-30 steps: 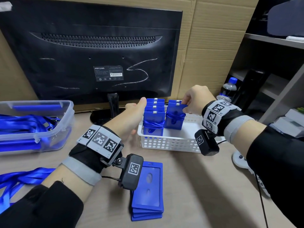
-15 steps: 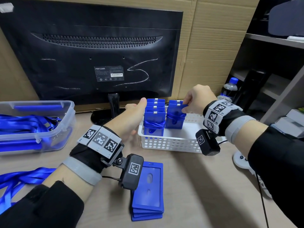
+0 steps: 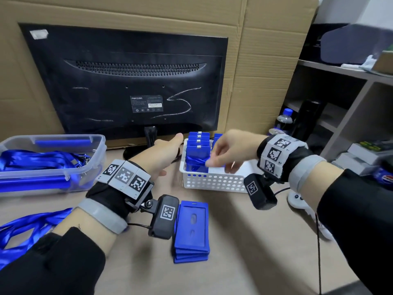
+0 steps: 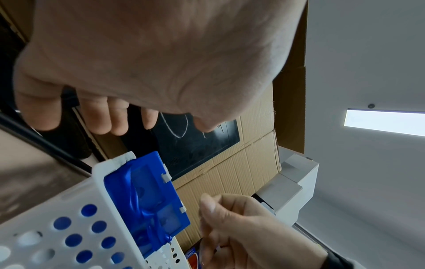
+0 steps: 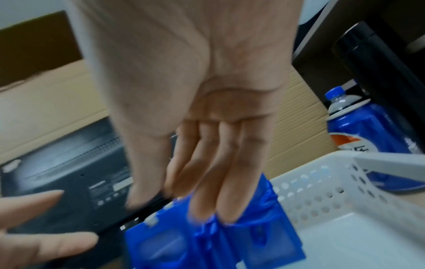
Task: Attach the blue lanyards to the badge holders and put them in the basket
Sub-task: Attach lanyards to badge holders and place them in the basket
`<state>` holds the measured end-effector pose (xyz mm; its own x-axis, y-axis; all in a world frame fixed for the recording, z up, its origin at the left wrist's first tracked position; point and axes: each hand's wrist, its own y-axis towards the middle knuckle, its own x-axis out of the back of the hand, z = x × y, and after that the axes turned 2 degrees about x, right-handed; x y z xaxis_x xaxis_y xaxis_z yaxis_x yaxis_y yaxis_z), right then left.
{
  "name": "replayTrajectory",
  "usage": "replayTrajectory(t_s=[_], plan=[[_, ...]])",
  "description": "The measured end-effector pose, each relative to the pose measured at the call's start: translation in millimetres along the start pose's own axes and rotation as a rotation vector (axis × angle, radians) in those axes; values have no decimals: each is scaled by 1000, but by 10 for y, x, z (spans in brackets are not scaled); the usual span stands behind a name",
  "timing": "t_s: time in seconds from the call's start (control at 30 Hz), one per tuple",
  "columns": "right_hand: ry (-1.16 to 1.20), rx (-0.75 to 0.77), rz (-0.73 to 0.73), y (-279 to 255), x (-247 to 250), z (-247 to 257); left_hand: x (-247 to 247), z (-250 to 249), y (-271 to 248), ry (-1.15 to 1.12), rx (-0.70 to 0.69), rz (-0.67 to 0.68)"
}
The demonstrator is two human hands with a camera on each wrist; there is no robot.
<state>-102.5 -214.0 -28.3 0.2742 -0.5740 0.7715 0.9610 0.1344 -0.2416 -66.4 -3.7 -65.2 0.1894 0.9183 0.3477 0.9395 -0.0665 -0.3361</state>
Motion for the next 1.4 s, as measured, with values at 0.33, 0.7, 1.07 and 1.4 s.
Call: replayTrajectory(t_s=[0.33, 0.7, 1.07, 1.4], plan=[[-434, 7, 235, -101, -917, 172, 434, 185, -422, 12, -38, 7], [-401, 38, 5, -213, -680, 337, 836, 239, -722, -24, -67, 10], [282, 428, 2, -73, -996, 1377, 1444, 606, -1019, 177, -107, 390], [-344, 199, 596, 357, -2013, 1766, 2149, 1009, -1103, 98, 67, 78]])
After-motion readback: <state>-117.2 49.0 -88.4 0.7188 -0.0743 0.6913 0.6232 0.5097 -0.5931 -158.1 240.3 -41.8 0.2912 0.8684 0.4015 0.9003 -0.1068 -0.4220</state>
